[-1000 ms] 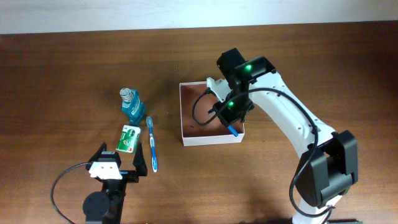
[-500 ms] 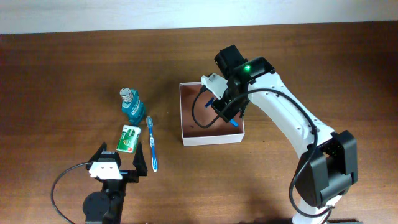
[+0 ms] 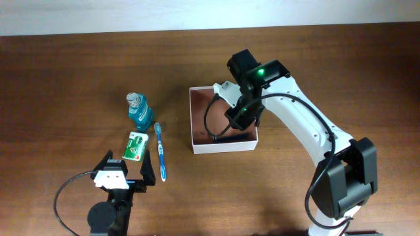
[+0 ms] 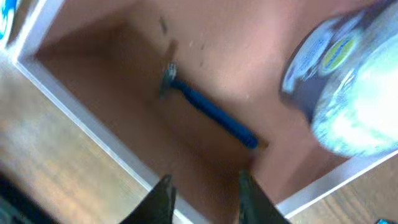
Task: Pack container
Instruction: 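Carry the razor into the box and release it, then return the right gripper to the toothpaste tube and grasp it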
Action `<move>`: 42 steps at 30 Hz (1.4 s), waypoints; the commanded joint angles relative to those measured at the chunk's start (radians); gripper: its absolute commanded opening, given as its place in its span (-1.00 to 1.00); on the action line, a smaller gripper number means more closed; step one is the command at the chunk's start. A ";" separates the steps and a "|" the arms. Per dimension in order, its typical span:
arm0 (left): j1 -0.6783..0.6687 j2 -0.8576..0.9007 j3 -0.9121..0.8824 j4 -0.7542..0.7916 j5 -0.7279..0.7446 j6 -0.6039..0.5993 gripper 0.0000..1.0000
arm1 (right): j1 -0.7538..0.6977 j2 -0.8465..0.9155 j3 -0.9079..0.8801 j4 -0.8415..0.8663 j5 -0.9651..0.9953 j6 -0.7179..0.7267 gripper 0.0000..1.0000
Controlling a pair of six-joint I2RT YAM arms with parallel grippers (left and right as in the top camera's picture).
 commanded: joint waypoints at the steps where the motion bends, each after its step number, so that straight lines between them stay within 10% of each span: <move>1: 0.006 -0.010 -0.008 0.004 0.011 -0.009 0.99 | -0.026 -0.061 0.021 -0.048 0.005 0.010 -0.52; 13: 0.006 -0.010 -0.008 0.004 0.011 -0.009 0.99 | -0.338 -0.209 0.019 -0.096 0.033 0.055 -0.50; 25: 0.006 -0.010 -0.008 0.004 0.011 -0.009 0.99 | -0.636 -0.124 -0.167 0.026 0.064 0.055 -0.06; 42: 0.006 -0.010 -0.008 0.004 0.011 -0.009 0.99 | -0.644 -0.113 -0.552 0.363 0.137 0.055 -0.09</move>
